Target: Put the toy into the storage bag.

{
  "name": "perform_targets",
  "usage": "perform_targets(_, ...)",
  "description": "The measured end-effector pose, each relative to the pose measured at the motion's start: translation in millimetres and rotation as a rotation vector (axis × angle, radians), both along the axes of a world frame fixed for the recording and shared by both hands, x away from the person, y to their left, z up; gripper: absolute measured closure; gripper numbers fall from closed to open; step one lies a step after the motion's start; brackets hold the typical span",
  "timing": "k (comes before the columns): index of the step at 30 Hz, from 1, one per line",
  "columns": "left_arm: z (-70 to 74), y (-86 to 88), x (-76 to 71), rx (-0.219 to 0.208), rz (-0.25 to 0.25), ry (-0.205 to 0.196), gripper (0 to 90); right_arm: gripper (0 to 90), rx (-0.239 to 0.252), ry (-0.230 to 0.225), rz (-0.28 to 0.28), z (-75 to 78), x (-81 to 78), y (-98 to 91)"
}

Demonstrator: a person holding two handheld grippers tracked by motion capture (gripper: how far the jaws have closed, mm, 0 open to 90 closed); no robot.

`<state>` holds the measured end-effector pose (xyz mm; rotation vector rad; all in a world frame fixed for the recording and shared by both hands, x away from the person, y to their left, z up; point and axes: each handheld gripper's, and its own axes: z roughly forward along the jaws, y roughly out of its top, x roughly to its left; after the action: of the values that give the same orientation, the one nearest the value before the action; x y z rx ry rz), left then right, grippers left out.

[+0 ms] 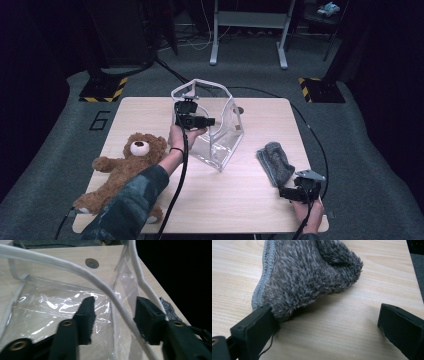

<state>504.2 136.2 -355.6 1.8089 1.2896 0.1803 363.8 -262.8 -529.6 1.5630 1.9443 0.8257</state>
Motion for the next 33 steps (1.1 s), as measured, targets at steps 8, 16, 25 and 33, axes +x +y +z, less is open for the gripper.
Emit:
perform_targets(8, 13.1, 38.7, 10.2, 0.015, 0.08, -0.075, 34.6, 2.1, 0.057, 0.01, -0.007, 10.1, -5.6, -4.0)
perform_targets(16, 16.3, 65.4, 27.7, 0.071, 0.164, -0.123, 33.3, 2.7, 0.088, -0.039, 0.068, 57.9, -1.7, 22.0)
perform_targets(25, 0.3, 82.1, 47.6, 0.078, 0.2, -0.103, 34.1, 3.7, 0.102, -0.052, 0.165, 88.2, 18.3, 66.3)
perform_targets(33, -13.9, 85.6, 56.4, 0.103, 0.149, -0.07, 50.9, 5.2, 0.098, -0.062, 0.205, 99.8, 29.6, 86.1)
